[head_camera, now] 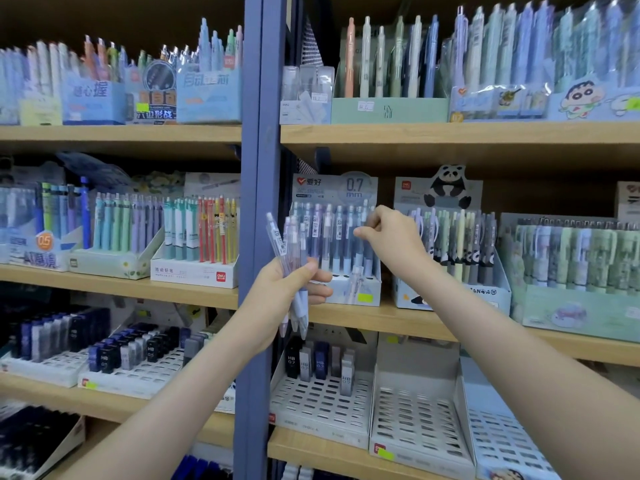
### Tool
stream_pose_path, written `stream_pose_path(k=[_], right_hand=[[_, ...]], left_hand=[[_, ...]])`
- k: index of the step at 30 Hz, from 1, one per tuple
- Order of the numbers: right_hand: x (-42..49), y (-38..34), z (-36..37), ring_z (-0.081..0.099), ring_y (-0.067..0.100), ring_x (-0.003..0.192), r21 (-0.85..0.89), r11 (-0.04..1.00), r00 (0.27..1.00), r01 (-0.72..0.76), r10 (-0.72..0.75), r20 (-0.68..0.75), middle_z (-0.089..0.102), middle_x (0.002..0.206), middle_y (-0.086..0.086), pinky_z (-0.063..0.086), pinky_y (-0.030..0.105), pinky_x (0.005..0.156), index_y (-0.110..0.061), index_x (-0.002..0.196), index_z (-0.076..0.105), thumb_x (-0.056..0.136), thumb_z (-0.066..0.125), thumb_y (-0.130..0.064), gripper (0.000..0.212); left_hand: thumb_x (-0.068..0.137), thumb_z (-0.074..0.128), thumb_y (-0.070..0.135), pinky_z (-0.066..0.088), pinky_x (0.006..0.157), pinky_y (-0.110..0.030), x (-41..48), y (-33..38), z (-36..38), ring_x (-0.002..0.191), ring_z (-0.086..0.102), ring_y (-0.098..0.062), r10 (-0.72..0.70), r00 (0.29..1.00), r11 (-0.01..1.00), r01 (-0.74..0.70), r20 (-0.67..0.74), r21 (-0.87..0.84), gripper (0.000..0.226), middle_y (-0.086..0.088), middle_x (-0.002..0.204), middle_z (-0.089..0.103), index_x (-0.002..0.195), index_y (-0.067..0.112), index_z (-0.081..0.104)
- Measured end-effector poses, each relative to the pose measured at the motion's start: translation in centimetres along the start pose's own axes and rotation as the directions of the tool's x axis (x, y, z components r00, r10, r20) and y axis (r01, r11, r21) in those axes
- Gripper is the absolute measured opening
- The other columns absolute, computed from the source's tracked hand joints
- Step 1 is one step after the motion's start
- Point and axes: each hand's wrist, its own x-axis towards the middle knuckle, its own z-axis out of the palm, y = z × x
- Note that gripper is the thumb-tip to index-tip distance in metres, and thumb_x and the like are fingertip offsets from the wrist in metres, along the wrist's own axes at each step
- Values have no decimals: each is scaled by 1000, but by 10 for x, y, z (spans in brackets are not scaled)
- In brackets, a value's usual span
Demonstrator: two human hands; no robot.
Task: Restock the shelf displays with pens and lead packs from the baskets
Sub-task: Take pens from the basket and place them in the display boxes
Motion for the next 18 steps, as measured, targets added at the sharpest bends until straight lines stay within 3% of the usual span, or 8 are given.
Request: stream_pose_path(k=[5, 7, 10, 15, 18], right_hand=[[0, -7, 3, 62, 32, 88, -33, 999, 999, -40, 39, -11, 64, 86, 17, 52, 45, 77, 0, 82, 57, 92, 62, -27, 29], [1, -9, 5, 62, 33, 72, -49, 997, 998, -60, 60, -5, 57, 67, 14, 53, 44, 73, -7, 68, 48, 91, 63, -27, 34], [2, -11, 8, 41, 19, 47, -115, 989, 996, -88, 89, -3, 40, 52, 2, 45, 34, 54, -12, 57, 38, 91, 63, -28, 45], [1, -12, 11, 42, 17, 51, -176, 980, 995, -97, 100, 4, 43, 57, 1, 33, 27, 48, -13, 61, 41, 93, 61, -28, 40], [-4, -13, 7, 54, 20, 67, -234, 968, 994, -88, 99, 37, 52, 71, 3, 36, 28, 51, -8, 81, 53, 93, 60, -30, 25]], left_hand=[[97, 53, 14, 60, 68, -29, -2, -1, -2, 70, 70, -18, 11, 1000, 999, -11, 7, -34, 13, -4, 81, 72, 102, 3, 57], [97, 53, 14, 60, 69, -30, -3, -1, -2, 70, 70, -17, 14, 1000, 999, -14, 12, -36, 11, -5, 82, 71, 102, 5, 57], [97, 52, 13, 60, 69, -29, -4, -2, -2, 70, 69, -17, 17, 1000, 1000, -16, 18, -25, 12, -4, 82, 71, 102, 3, 57], [98, 51, 11, 60, 69, -29, -7, -3, -2, 70, 70, -17, -2, 999, 999, 4, 52, -33, 9, -2, 79, 72, 102, 6, 57], [98, 51, 11, 60, 71, -30, -9, -2, -1, 69, 70, -16, -29, 996, 997, 34, 89, -62, 9, -2, 78, 72, 102, 6, 57]])
